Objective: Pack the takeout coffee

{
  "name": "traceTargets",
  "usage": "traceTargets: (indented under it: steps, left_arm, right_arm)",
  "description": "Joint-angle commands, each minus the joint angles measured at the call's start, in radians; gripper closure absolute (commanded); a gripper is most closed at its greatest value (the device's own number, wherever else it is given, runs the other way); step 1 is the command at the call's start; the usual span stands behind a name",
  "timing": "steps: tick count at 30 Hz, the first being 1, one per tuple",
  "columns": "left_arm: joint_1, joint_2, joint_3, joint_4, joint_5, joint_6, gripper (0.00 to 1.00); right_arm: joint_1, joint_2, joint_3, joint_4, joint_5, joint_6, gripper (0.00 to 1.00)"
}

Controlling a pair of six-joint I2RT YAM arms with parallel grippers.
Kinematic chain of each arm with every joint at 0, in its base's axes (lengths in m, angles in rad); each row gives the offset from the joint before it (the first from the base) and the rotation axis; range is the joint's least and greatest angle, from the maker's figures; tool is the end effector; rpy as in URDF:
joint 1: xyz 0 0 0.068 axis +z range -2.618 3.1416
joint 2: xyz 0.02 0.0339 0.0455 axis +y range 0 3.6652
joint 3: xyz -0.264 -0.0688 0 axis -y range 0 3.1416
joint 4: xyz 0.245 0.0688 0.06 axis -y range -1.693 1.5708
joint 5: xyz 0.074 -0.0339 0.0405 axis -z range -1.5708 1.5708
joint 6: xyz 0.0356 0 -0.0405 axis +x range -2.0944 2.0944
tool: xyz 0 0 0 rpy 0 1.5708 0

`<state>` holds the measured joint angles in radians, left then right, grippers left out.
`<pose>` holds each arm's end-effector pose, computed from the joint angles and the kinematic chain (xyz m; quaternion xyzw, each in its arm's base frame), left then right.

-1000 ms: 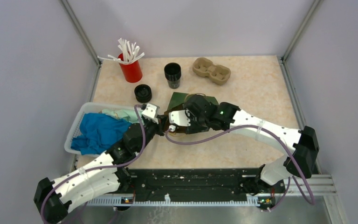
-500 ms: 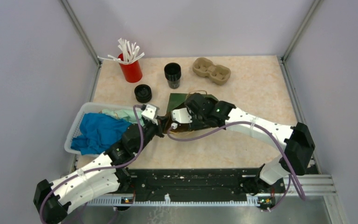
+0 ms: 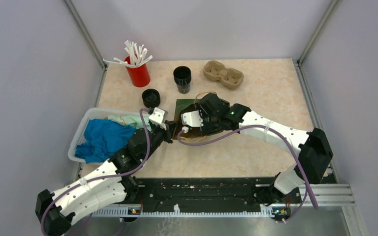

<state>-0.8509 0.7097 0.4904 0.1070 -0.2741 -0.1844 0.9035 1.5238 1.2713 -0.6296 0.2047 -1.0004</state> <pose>0.1256 -0.1286 0.2787 0.1556 0.7278 -0.2381 0.6240 0.2093 0.2540 0.2901 -0.7427 0.5713 -0.1123 0.3308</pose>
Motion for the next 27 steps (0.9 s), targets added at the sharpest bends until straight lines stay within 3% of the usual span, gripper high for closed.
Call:
traceTargets:
  steps: [1, 8, 13, 27]
  left_arm:
    - [0.001, 0.014, 0.085, -0.004, -0.07, -0.013, 1.0]
    - [0.001, 0.065, 0.148, -0.036, -0.101, -0.023, 1.0]
    - [0.001, 0.055, 0.11, -0.016, -0.062, -0.015, 1.0]
    - [0.001, 0.02, 0.06, -0.015, -0.032, 0.003, 1.0]
  right_arm:
    - [-0.014, 0.008, -0.004, 0.065, -0.06, -0.057, 0.72]
    - [-0.014, 0.016, 0.025, 0.051, -0.052, -0.111, 0.72]
    - [-0.014, 0.065, 0.078, 0.049, 0.002, -0.15, 0.73]
    - [-0.054, 0.066, 0.027, 0.143, 0.052, -0.151, 0.72]
